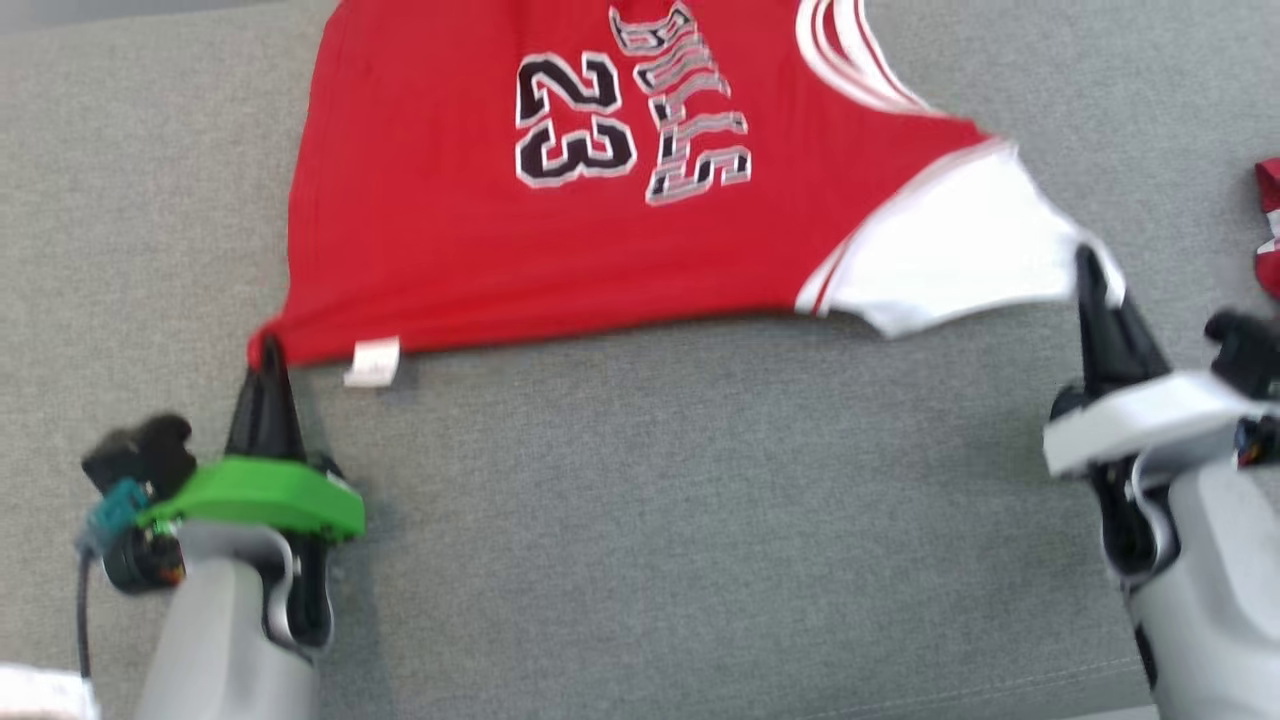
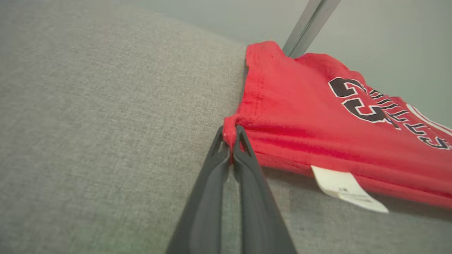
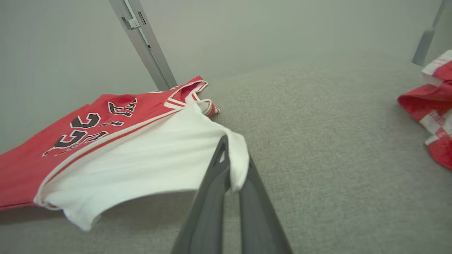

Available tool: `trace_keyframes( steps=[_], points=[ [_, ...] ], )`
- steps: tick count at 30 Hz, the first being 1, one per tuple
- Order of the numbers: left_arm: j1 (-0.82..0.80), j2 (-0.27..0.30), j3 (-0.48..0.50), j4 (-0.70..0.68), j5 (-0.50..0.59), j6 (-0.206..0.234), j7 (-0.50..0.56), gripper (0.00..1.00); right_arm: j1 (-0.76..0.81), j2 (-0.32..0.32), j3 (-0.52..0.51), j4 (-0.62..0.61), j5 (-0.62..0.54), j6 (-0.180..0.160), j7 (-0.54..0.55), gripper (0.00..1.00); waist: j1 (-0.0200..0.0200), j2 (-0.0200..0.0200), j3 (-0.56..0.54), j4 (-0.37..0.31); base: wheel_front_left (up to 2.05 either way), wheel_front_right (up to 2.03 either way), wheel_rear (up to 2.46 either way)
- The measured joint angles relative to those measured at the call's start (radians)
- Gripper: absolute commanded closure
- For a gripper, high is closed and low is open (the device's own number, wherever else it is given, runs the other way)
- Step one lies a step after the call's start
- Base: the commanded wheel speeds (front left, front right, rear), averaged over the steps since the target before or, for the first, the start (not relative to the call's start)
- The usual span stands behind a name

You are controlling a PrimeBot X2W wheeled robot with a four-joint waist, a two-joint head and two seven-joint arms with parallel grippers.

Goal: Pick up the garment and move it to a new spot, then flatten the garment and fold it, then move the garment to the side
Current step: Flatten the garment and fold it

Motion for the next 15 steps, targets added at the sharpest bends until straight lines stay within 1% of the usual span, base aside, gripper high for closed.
trace_keyframes(
  steps=[3, 7, 10, 15],
  points=[
    [0.086, -0.024, 0.037, -0.016, 0.036, -0.004, 0.0, 1.0, 0.099, 0.013, 0.0, -0.016, 0.005, 0.0, 0.0, 1.0, 0.0, 0.0, -0.028, -0.002, 0.0, 0.0, 0.0],
    [0.195, -0.036, 0.071, -0.064, 0.061, -0.005, 0.0, 1.0, 0.216, 0.032, -0.008, -0.028, 0.023, 0.002, 0.0, 1.0, 0.0, 0.0, -0.074, -0.003, 0.0, 0.0, 0.0],
    [0.282, -0.036, 0.032, -0.102, 0.038, -0.005, 0.0, 1.0, 0.301, 0.037, -0.01, -0.035, 0.03, 0.002, 0.0, 1.0, 0.0, 0.0, -0.118, -0.003, 0.0, 0.0, 0.0],
    [0.418, -0.034, -0.016, -0.172, 0.03, -0.005, 0.0, 1.0, 0.409, 0.053, -0.023, -0.045, 0.04, 0.002, -0.001, 1.0, -0.0001, 0.0, -0.186, 0.001, 0.0, 0.0, 0.0]
  ],
)
